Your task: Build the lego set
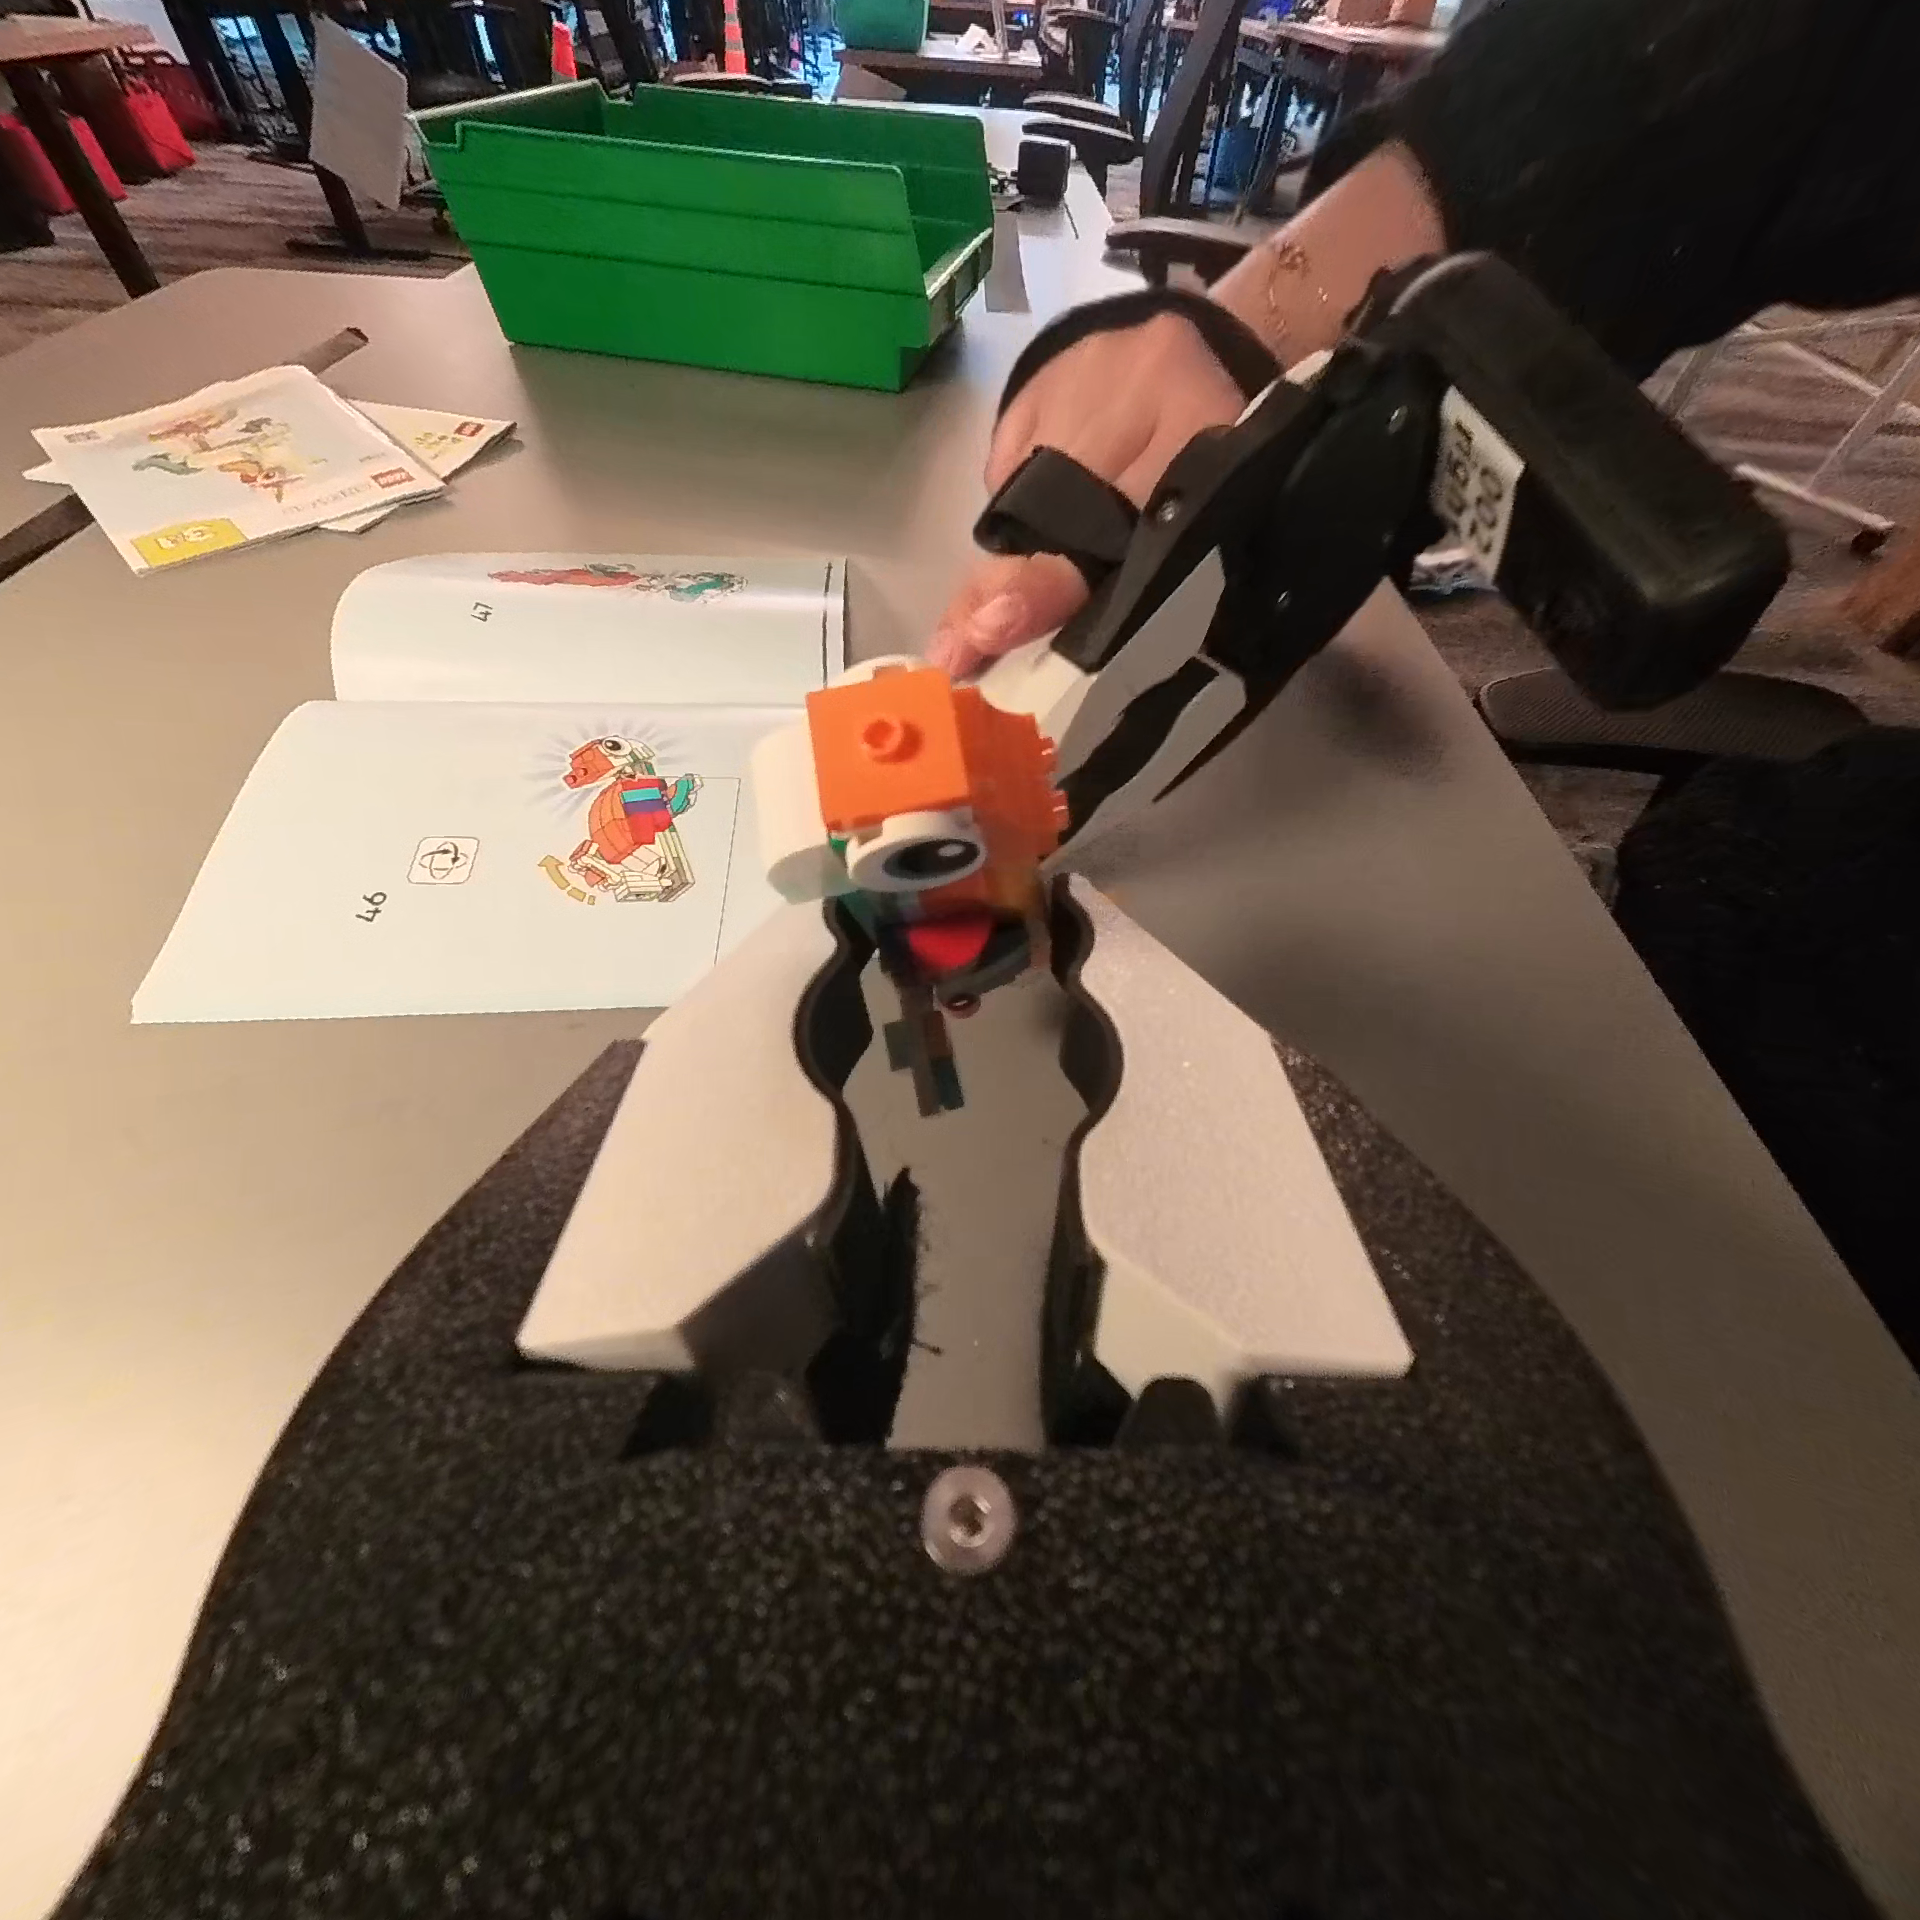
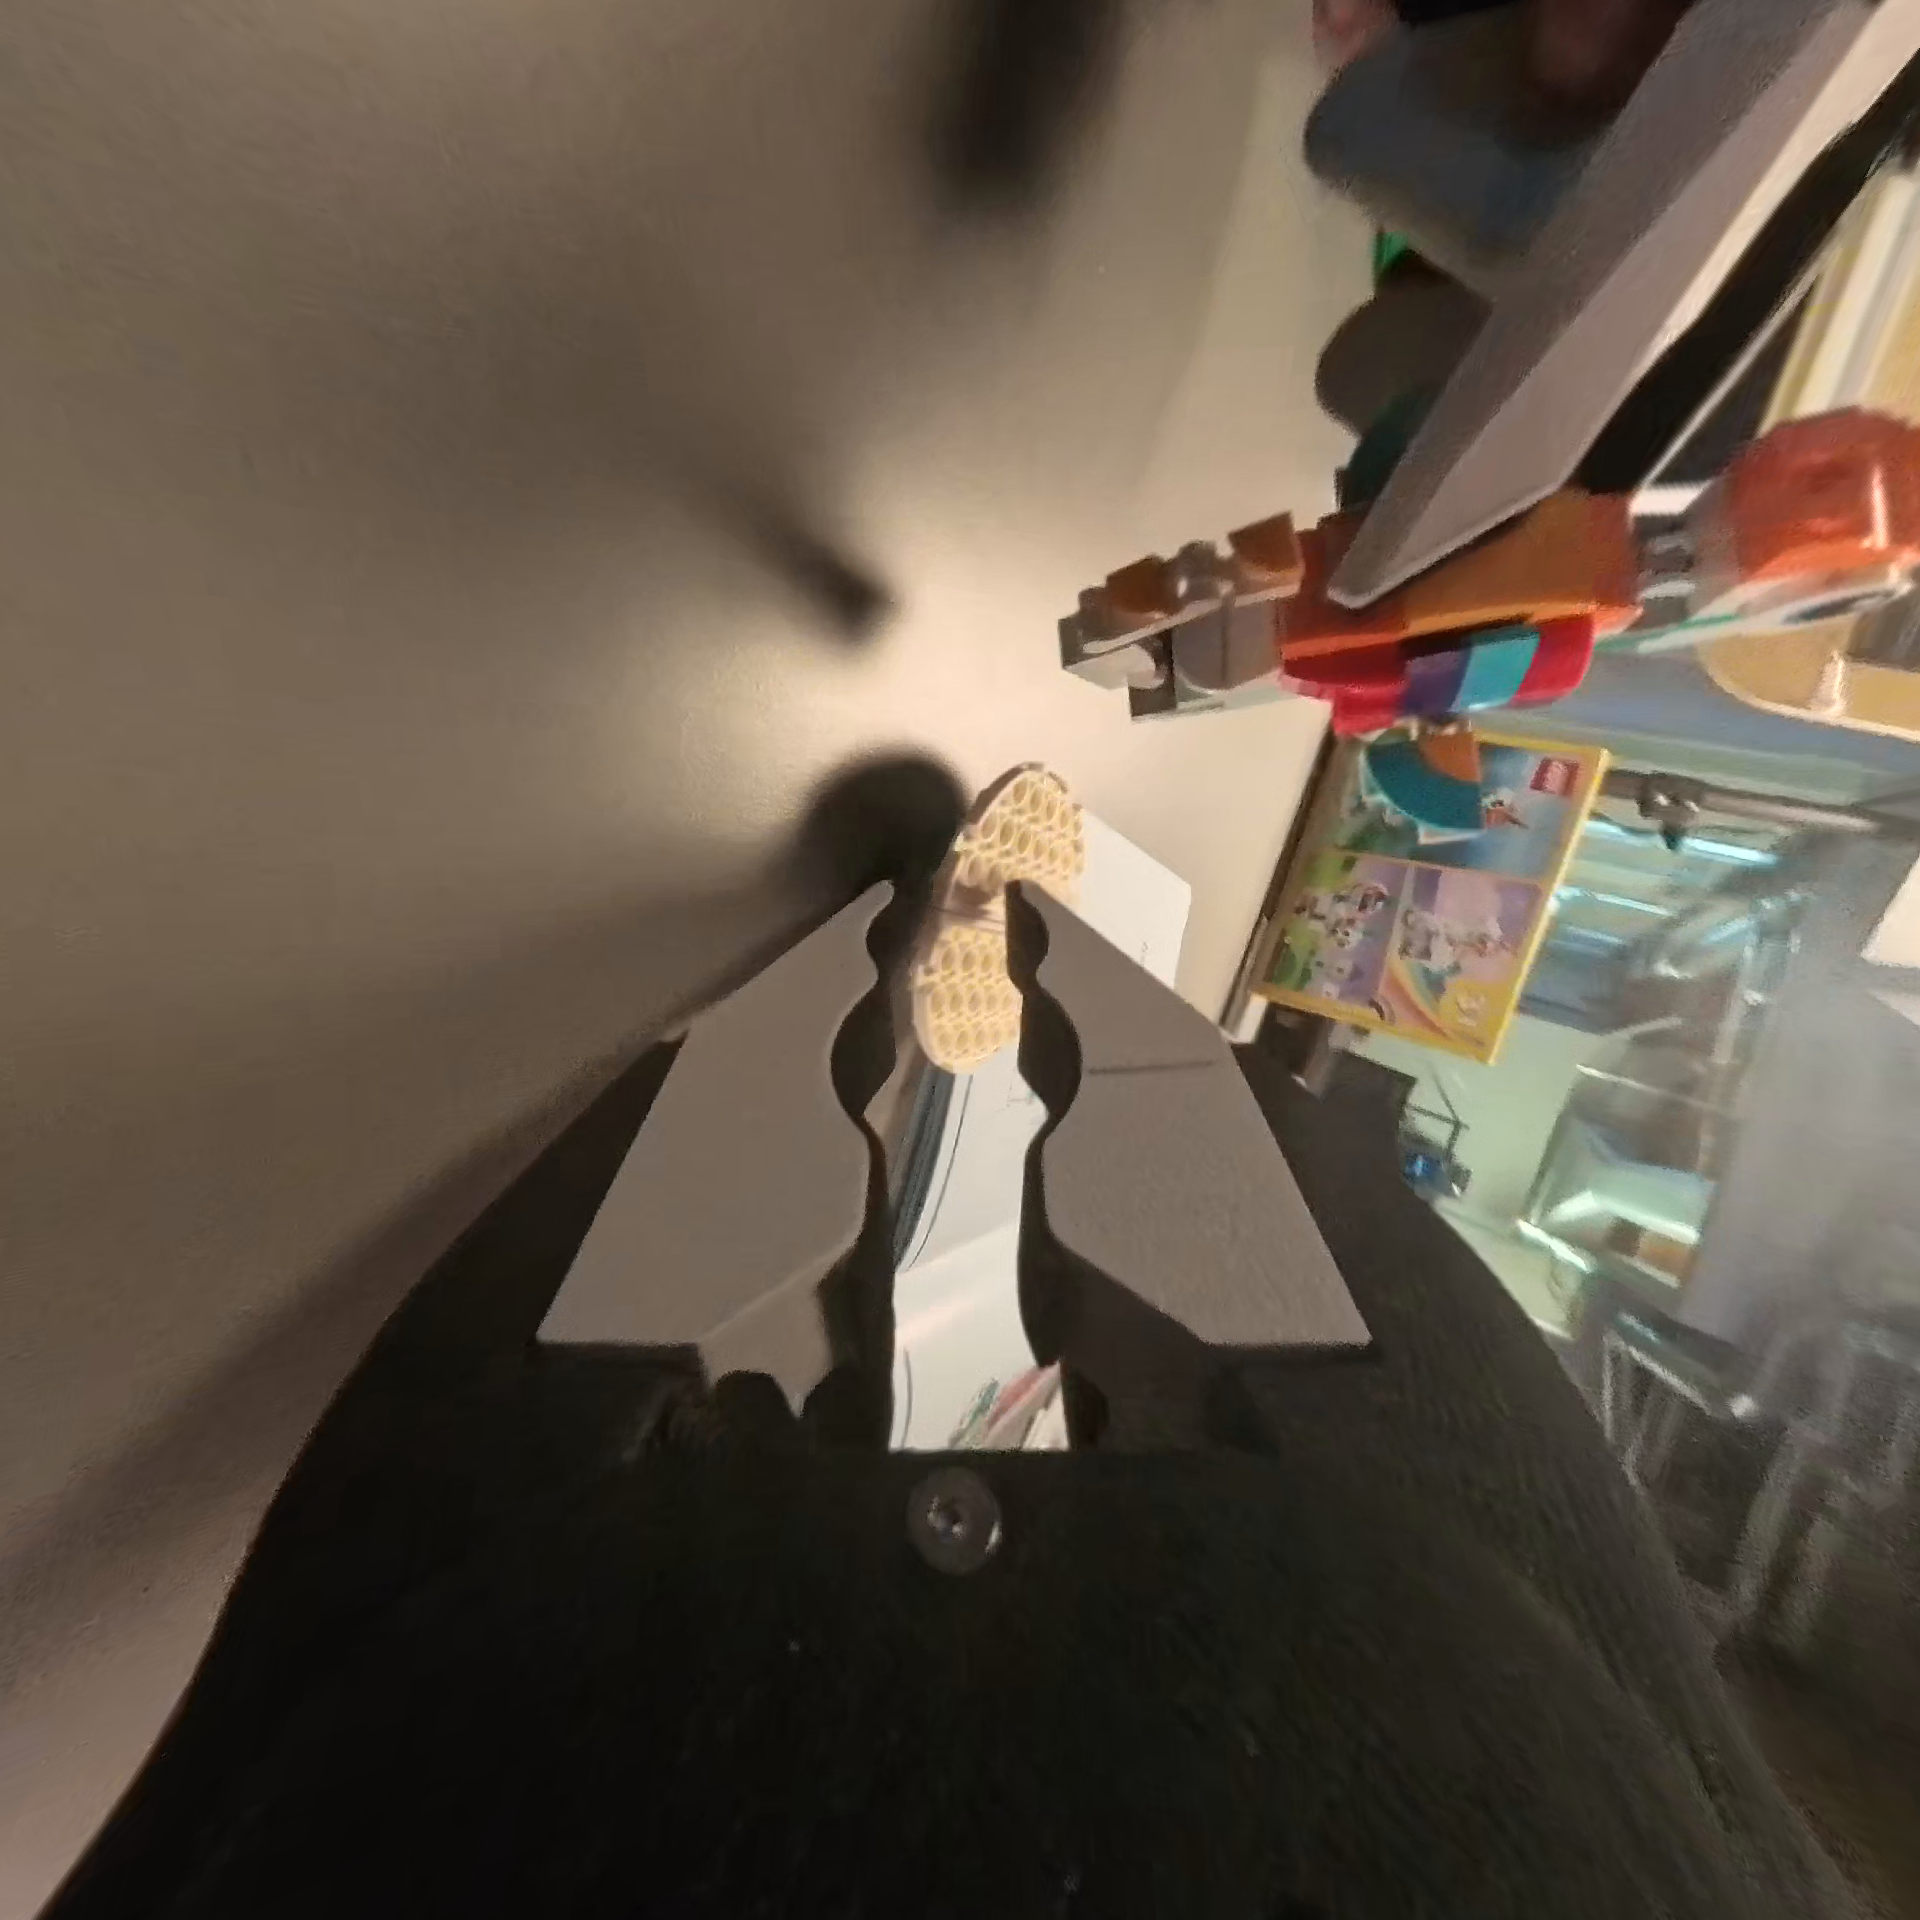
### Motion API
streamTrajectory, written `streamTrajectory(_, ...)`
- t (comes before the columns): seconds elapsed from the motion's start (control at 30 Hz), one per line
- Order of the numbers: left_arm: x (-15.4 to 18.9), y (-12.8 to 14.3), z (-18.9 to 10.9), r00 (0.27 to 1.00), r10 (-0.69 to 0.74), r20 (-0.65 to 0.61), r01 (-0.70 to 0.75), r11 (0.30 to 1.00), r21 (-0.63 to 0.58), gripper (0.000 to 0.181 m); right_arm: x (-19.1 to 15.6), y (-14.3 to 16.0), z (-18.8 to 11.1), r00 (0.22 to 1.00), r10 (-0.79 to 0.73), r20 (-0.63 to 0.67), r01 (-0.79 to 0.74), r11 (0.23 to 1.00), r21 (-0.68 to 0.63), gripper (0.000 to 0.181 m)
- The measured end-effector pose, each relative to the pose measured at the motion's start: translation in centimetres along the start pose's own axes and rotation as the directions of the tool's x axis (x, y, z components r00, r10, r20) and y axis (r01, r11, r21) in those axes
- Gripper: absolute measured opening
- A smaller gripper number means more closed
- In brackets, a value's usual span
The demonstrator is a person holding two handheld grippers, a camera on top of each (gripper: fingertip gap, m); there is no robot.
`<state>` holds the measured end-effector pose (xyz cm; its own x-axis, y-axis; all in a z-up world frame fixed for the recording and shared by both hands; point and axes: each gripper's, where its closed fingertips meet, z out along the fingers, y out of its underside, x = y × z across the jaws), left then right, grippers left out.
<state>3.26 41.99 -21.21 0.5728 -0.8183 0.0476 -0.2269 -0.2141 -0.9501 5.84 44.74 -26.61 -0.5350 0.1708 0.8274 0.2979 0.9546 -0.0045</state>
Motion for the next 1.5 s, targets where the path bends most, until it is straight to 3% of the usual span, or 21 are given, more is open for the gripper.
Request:
streamTrajectory(0.1, -0.1, -0.3, -0.2, 1.0, 0.019, 0.011, -0.02, 1.0, 0.022, 0.031, 0.5, 0.5, 0.3, 0.997, 0.064, -0.045, -0.067, 0.996, -0.054, 0.011)
streamTrajectory(0.17, -0.3, -1.1, -0.5, 0.997, 0.065, 0.043, -0.068, 0.995, 0.069, 0.031, 1.9, 0.6, 0.0, 0.963, 0.253, -0.092, -0.256, 0.966, -0.032, 0.009)
streamTrajectory(0.2, -0.4, -1.7, -0.7, 0.992, 0.101, 0.073, -0.109, 0.989, 0.102, 0.031, 3.0, 0.6, -0.4, 0.908, 0.4, -0.123, -0.401, 0.916, 0.012, 0.009)
streamTrajectory(0.23, -0.6, -2.4, -1.0, 0.982, 0.145, 0.122, -0.161, 0.978, 0.135, 0.03, 4.2, 0.6, -0.9, 0.818, 0.557, -0.143, -0.552, 0.83, 0.075, 0.009)
streamTrajectory(0.3, -1.1, -3.9, -1.8, 0.935, 0.239, 0.261, -0.292, 0.938, 0.186, 0.03, 6.5, 0.6, -2.3, 0.55, 0.827, -0.118, -0.79, 0.561, 0.248, 0.009)
streamTrajectory(0.37, -1.4, -5.1, -2.6, 0.864, 0.298, 0.406, -0.406, 0.888, 0.213, 0.03, 8.1, 0.9, -3.6, 0.269, 0.963, -0.018, -0.878, 0.253, 0.407, 0.009)
streamTrajectory(0.43, -1.3, -5.5, -3.0, 0.78, 0.351, 0.519, -0.504, 0.843, 0.186, 0.03, 8.8, 1.1, -4.3, 0.054, 0.989, 0.135, -0.871, -0.019, 0.491, 0.009)
streamTrajectory(0.5, -0.9, -5.9, -3.2, 0.683, 0.411, 0.604, -0.597, 0.79, 0.137, 0.03, 9.1, 1.4, -4.7, -0.092, 0.957, 0.273, -0.822, -0.228, 0.521, 0.008)
streamTrajectory(0.6, 0.2, -7.1, -3.8, 0.578, 0.443, 0.685, -0.697, 0.705, 0.132, 0.03, 9.3, 1.5, -4.8, -0.18, 0.894, 0.41, -0.766, -0.389, 0.512, 0.008)
streamTrajectory(0.8, 2.1, -7.8, -3.3, 0.631, 0.458, 0.626, -0.708, 0.669, 0.225, 0.03, 10.1, 1.7, -6.3, -0.212, 0.838, 0.503, -0.71, -0.486, 0.511, 0.009)
streamTrajectory(0.97, 3.1, -7.8, -2.7, 0.63, 0.505, 0.59, -0.731, 0.641, 0.232, 0.03, 9.7, 1.4, -6.7, -0.223, 0.81, 0.543, -0.716, -0.514, 0.473, 0.008)
streamTrajectory(1.07, 3.4, -7.4, -2.1, 0.584, 0.564, 0.584, -0.769, 0.615, 0.175, 0.03, 9.5, 1.2, -6.8, -0.232, 0.778, 0.584, -0.721, -0.541, 0.433, 0.008)
streamTrajectory(1.2, 3.8, -6.7, -1.4, 0.551, 0.621, 0.558, -0.798, 0.587, 0.135, 0.03, 8.9, 0.6, -6.5, -0.225, 0.76, 0.61, -0.753, -0.533, 0.385, 0.008)
streamTrajectory(1.5, 4.4, -6.4, -1.3, 0.564, 0.634, 0.529, -0.797, 0.585, 0.15, 0.03, 8.7, -0.5, -6.7, -0.213, 0.694, 0.687, -0.77, -0.553, 0.319, 0.009)
